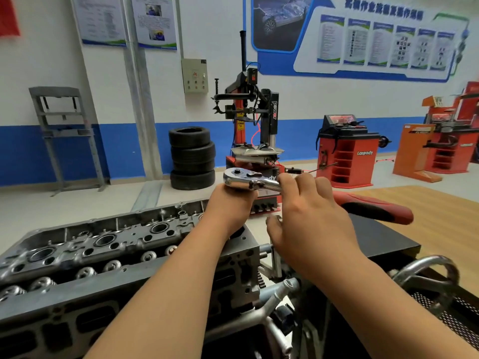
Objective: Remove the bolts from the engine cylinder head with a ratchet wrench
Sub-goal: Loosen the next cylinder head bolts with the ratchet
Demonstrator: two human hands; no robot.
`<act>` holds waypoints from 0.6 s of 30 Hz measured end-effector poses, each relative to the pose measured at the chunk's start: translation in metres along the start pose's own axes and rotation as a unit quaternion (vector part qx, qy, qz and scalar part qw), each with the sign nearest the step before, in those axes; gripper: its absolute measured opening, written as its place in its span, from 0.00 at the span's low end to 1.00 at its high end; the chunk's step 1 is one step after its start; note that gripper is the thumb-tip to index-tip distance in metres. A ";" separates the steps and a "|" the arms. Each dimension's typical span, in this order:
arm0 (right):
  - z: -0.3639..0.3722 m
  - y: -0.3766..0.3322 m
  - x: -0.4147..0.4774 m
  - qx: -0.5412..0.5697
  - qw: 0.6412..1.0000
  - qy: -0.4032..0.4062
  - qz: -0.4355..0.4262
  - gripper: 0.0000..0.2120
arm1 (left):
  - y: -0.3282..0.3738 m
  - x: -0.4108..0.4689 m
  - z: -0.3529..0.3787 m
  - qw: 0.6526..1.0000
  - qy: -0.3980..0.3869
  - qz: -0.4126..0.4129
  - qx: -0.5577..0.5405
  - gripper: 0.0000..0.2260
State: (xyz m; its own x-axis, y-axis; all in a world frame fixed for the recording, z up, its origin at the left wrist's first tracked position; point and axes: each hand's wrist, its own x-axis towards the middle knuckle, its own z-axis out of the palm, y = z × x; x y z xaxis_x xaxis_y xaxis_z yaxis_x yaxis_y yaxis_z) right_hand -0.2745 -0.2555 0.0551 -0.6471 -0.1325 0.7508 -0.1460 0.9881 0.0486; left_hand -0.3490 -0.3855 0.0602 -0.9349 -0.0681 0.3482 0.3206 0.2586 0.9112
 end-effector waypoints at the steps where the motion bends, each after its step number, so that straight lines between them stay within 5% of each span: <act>1: 0.001 -0.001 -0.001 -0.006 1.000 0.026 -0.003 0.30 | 0.000 0.000 0.000 1.000 0.006 0.008 0.001 0.12; 7: 0.044 0.023 0.052 0.164 0.986 0.030 -0.012 0.12 | -0.003 0.000 -0.003 0.998 -0.041 -0.020 -0.054 0.13; 11: 0.078 0.006 0.109 0.330 0.940 -0.071 -0.054 0.05 | -0.004 0.004 -0.013 0.994 -0.084 -0.007 -0.071 0.15; 14: 0.088 -0.017 0.138 0.359 0.918 -0.147 -0.085 0.11 | -0.006 0.007 -0.013 0.996 -0.081 -0.022 -0.029 0.14; 18: 0.095 -0.024 0.142 0.374 0.914 -0.138 -0.077 0.21 | -0.008 0.011 -0.006 0.998 -0.052 -0.033 -0.031 0.15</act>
State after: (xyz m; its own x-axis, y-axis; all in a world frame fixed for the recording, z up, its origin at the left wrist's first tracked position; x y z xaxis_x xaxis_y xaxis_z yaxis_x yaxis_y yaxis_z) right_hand -0.4343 -0.3058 0.0981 -0.7245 -0.3826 0.5733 -0.6556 0.6393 -0.4019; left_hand -0.3607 -0.3944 0.0578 -0.9639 0.0186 0.2658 0.2642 0.1968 0.9442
